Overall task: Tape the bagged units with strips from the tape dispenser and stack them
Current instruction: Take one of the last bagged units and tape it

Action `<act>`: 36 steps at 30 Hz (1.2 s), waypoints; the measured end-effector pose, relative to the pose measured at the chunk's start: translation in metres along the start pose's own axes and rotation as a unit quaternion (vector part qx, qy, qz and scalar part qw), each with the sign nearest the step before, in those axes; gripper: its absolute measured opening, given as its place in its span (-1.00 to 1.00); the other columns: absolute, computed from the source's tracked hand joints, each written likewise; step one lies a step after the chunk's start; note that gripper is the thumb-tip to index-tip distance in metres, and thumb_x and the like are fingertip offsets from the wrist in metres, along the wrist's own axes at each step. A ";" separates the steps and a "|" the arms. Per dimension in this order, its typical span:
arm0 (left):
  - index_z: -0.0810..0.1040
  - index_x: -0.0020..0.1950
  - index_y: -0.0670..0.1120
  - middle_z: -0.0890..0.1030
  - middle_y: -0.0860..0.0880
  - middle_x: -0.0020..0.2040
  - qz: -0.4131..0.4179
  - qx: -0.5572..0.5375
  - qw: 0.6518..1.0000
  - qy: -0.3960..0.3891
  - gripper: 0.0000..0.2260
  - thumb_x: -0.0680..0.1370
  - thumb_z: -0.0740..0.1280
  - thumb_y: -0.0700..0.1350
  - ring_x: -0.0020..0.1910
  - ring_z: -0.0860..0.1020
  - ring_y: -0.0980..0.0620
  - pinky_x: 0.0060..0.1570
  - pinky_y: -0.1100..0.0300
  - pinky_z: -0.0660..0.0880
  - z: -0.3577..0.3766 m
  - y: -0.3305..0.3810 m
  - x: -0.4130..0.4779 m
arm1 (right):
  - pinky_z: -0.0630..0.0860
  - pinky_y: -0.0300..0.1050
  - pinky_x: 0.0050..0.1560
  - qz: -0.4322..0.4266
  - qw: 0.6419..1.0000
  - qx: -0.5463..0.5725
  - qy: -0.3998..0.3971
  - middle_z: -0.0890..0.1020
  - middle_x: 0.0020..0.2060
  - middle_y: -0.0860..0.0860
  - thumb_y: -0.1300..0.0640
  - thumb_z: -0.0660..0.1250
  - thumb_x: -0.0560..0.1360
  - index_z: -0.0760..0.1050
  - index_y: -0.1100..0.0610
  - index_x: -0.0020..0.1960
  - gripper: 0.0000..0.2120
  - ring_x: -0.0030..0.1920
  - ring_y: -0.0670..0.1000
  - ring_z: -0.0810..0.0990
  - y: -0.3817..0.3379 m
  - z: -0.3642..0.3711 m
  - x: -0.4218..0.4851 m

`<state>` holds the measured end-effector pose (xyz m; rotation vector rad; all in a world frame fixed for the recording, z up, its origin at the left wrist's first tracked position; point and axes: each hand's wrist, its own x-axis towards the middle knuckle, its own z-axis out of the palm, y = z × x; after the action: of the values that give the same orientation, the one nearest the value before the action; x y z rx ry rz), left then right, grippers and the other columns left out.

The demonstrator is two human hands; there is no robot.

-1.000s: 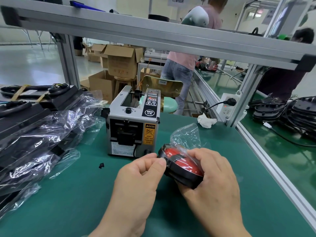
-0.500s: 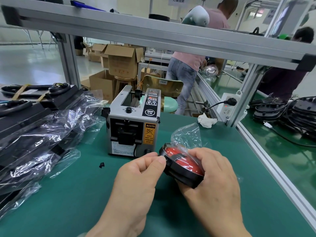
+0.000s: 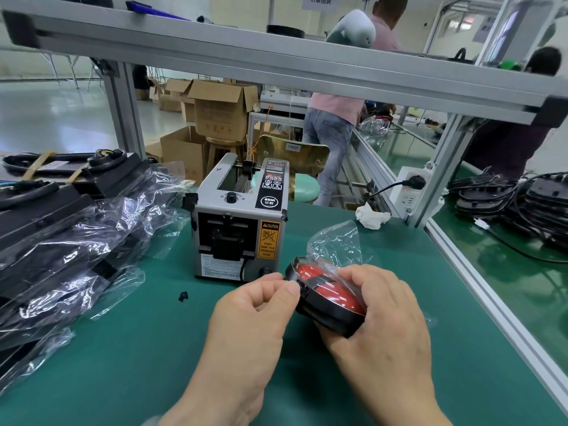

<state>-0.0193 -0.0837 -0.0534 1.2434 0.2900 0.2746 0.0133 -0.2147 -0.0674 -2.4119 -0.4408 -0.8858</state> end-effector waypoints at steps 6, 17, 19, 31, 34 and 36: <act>0.68 -0.34 0.01 0.66 0.20 -0.13 0.008 0.004 1.000 0.016 -0.82 0.45 0.41 -0.16 -0.41 0.49 0.33 -0.24 0.38 0.46 0.000 -0.004 0.001 | 0.51 0.00 -0.11 -0.003 1.000 -0.001 0.002 0.60 -0.05 -0.04 0.20 0.63 0.02 0.56 0.06 0.02 -0.41 -0.10 0.11 0.56 -0.001 0.000 0.000; 0.61 -0.29 -0.14 0.61 0.21 -0.44 -0.001 -0.011 1.000 0.021 -0.91 0.41 0.47 -0.22 -0.47 0.49 0.36 -0.49 0.56 0.36 -0.001 -0.007 0.002 | 0.52 0.01 -0.08 -0.003 1.000 0.004 0.011 0.61 -0.05 -0.04 0.19 0.64 0.03 0.58 0.07 0.01 -0.43 -0.09 0.10 0.57 -0.002 0.002 -0.002; 0.62 -0.31 -0.15 0.62 0.21 -0.41 -0.005 -0.012 1.000 0.018 -0.90 0.41 0.46 -0.22 -0.44 0.50 0.36 -0.46 0.56 0.37 -0.001 -0.009 0.003 | 0.52 0.01 -0.08 -0.006 1.000 0.004 0.012 0.62 -0.06 -0.03 0.19 0.64 0.02 0.58 0.07 0.01 -0.43 -0.10 0.11 0.57 -0.002 0.002 -0.002; 0.66 -0.38 -0.11 0.69 0.09 -0.13 0.000 -0.011 1.000 0.020 -0.84 0.42 0.45 -0.20 -0.31 0.58 0.37 -0.34 0.52 0.42 -0.003 -0.012 0.007 | 0.48 -0.03 -0.06 -0.012 1.000 0.003 0.005 0.61 -0.04 -0.03 0.21 0.63 0.01 0.57 0.06 0.03 -0.40 -0.08 0.10 0.56 -0.001 0.003 -0.002; 0.65 -0.28 -0.13 0.69 0.06 -0.22 -0.016 -0.021 0.999 0.030 -0.93 0.41 0.46 -0.21 -0.37 0.56 0.29 -0.37 0.46 0.43 -0.004 -0.013 0.009 | 0.50 -0.02 -0.05 -0.014 1.000 0.004 0.011 0.61 -0.04 -0.03 0.21 0.64 0.01 0.58 0.07 0.03 -0.40 -0.08 0.10 0.56 0.000 0.004 -0.002; 0.61 -0.09 -0.12 0.67 0.02 -0.19 -0.045 -0.033 0.998 0.021 -0.88 0.40 0.46 -0.17 -0.26 0.56 0.17 -0.22 0.28 0.46 -0.005 -0.013 0.010 | 0.49 -0.03 -0.05 -0.012 1.000 0.009 0.013 0.61 -0.04 -0.04 0.21 0.64 0.01 0.58 0.06 0.02 -0.41 -0.08 0.09 0.56 0.000 0.005 -0.001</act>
<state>-0.0114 -0.0800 -0.0674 1.1566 0.3686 0.2304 0.0147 -0.2123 -0.0712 -2.3807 -0.4675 -0.9184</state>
